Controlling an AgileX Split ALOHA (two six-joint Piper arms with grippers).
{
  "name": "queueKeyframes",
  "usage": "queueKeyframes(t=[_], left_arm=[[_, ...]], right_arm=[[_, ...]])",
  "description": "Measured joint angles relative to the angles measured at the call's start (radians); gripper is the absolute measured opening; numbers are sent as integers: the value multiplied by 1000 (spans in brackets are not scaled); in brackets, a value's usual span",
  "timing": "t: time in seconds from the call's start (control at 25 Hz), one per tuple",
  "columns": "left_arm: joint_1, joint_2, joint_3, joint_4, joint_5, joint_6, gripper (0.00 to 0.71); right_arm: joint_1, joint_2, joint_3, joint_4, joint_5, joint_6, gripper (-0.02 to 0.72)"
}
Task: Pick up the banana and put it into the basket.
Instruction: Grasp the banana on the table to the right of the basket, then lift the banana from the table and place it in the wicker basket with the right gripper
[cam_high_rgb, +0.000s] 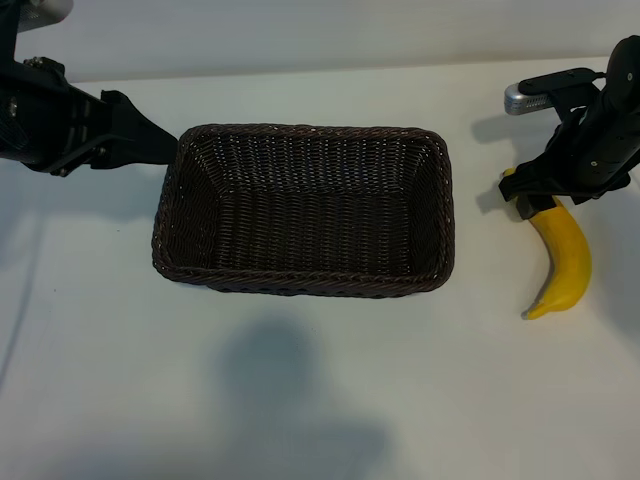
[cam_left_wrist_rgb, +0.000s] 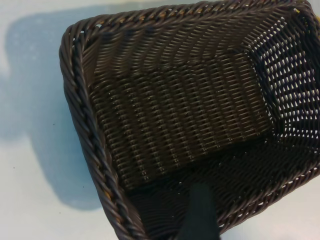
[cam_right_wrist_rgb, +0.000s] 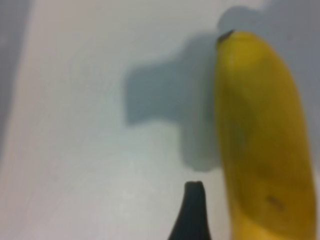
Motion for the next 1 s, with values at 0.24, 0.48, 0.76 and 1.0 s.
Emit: queueKeyframes(t=[0.24, 0.48, 0.76, 1.0], left_arm=[[0, 0, 0, 2, 0, 0, 604], [0, 0, 0, 2, 0, 0, 604], [0, 0, 0, 3, -1, 3, 604], [0, 0, 0, 15, -1, 3, 604]], right_arm=[[0, 38, 0, -10, 8, 0, 608], [0, 55, 0, -16, 14, 17, 416], [0, 56, -2, -34, 14, 78, 412], [0, 18, -82, -34, 74, 87, 412]])
